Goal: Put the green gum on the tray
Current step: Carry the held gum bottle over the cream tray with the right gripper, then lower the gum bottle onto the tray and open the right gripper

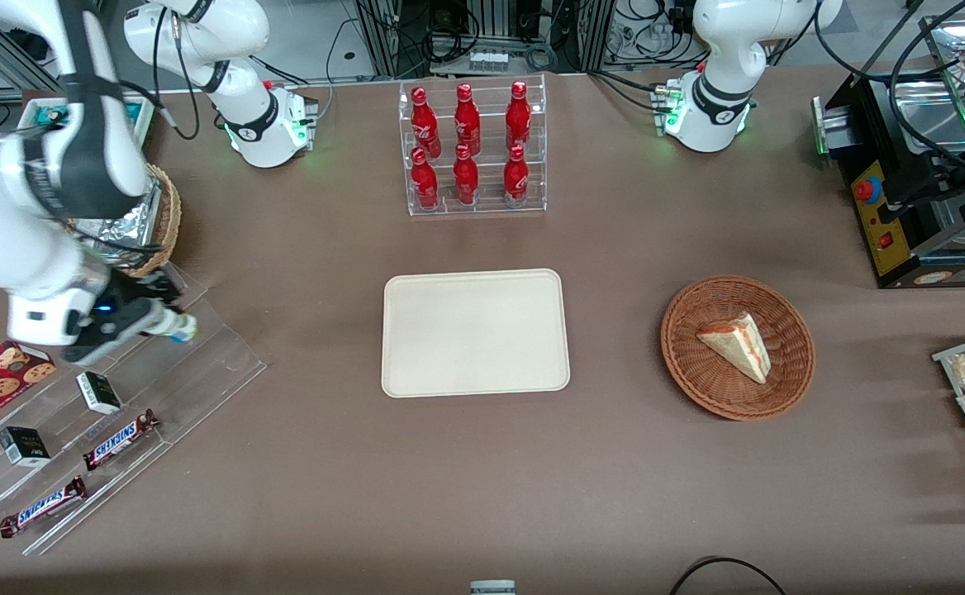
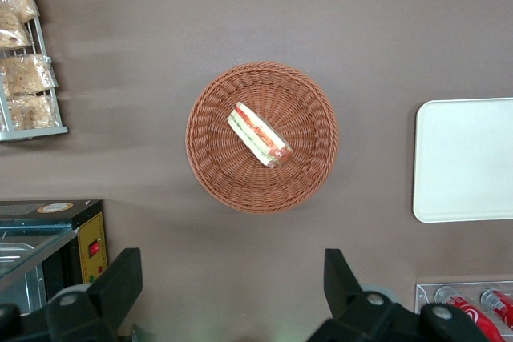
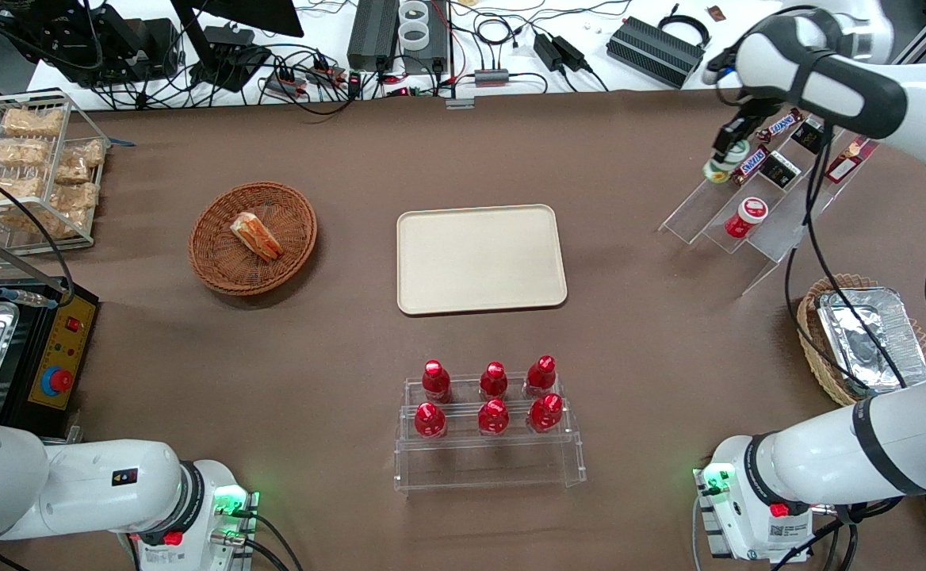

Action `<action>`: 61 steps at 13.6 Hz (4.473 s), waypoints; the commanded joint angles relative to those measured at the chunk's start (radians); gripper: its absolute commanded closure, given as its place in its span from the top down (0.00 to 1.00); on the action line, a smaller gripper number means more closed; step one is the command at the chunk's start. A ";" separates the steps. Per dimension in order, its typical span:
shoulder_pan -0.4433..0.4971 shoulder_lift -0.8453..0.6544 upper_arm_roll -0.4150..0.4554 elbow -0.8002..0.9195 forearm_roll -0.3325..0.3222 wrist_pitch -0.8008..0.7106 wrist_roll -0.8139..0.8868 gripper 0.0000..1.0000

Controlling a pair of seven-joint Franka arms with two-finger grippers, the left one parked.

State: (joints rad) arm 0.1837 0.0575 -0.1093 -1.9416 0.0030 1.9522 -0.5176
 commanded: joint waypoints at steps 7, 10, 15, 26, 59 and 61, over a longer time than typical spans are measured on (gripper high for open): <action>0.402 0.234 -0.009 0.212 0.018 -0.015 0.719 0.00; 0.489 0.356 -0.010 0.334 0.052 -0.009 0.884 0.00; 0.579 0.548 -0.010 0.518 0.074 0.046 1.082 0.00; 0.623 0.677 -0.007 0.520 0.086 0.251 1.159 0.00; 0.605 0.486 -0.023 0.501 0.127 -0.060 0.903 1.00; 0.586 0.428 -0.023 0.497 0.123 -0.139 0.886 1.00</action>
State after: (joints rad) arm 0.7868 0.5437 -0.1329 -1.4337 0.1159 1.8854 0.4011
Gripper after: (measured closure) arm 0.000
